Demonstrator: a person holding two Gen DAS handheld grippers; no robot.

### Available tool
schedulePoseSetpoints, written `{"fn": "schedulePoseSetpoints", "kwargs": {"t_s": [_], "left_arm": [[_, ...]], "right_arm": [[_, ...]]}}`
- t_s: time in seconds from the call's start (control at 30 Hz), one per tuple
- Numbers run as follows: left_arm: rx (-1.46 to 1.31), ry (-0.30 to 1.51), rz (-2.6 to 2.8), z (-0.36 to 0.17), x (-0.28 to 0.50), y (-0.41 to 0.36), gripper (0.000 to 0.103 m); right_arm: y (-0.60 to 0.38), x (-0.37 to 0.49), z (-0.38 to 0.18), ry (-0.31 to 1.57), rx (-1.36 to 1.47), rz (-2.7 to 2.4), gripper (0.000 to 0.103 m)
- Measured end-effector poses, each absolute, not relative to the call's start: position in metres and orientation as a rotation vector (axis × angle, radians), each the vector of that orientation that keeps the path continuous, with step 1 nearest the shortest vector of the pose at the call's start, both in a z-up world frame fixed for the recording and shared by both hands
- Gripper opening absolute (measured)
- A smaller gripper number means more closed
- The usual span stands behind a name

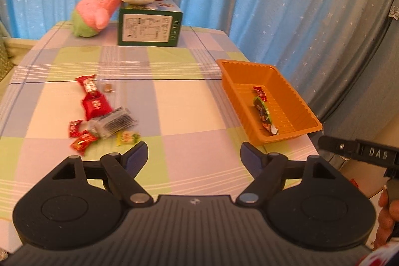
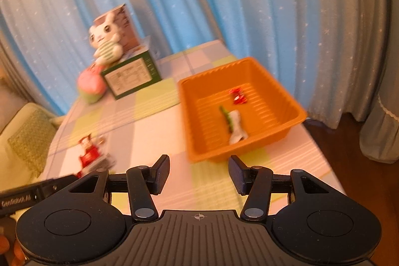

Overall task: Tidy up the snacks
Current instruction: 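Withdraw both open tools from the tray back toward the snack pile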

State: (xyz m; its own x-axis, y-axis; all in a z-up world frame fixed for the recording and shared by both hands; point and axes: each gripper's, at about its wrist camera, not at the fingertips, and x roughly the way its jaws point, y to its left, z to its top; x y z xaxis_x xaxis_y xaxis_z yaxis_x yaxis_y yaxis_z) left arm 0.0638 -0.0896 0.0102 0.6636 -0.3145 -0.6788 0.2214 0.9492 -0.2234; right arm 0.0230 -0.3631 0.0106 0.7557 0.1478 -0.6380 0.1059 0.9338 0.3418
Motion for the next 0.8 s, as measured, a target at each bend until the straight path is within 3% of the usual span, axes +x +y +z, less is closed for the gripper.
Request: {"fn": "schedulePoseSetpoints", "kwargs": {"t_s": [0.8], "left_arm": [[-0.16,0.792,-0.139,0.001,0.038,0.006,0.08]], "right_arm": [[-0.279,0.017,0.004,0.762,0.272,0.163,0.052]]}}
